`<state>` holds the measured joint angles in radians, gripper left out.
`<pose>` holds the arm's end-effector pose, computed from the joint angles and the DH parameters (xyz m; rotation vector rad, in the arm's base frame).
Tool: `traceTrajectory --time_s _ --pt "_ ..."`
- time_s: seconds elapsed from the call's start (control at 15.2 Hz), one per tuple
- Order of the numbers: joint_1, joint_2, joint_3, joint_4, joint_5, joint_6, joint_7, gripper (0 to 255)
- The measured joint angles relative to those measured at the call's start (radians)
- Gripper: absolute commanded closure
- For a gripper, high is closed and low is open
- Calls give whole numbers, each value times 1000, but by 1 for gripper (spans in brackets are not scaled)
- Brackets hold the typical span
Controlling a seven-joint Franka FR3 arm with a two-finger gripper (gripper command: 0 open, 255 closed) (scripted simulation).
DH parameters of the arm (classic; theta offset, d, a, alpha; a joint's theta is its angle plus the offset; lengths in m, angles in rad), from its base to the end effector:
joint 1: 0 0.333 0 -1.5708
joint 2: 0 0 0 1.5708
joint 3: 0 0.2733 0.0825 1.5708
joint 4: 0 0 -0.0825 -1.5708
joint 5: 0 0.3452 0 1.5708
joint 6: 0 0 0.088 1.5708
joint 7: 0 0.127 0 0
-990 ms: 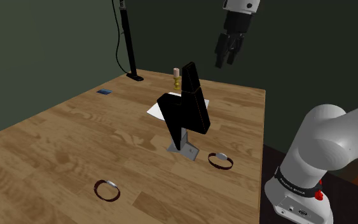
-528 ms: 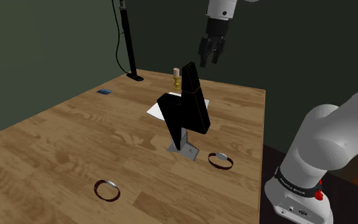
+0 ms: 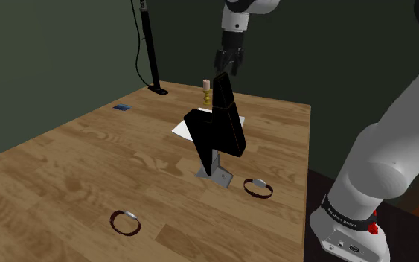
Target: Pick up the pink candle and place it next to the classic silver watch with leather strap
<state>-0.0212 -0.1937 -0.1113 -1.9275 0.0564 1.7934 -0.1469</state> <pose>0.4742 -0.0603 0.5206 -3.0719 -0.0077 -0.1051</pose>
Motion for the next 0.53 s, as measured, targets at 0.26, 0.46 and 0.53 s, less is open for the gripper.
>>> traceTrajectory --time_s 0.26,0.46,0.53 --pt "-9 169 -16 155 7 -1 -26 0" --pt "-15 297 -22 294 15 -23 -37 0" --pt "-19 332 -24 332 17 -29 -42 0"
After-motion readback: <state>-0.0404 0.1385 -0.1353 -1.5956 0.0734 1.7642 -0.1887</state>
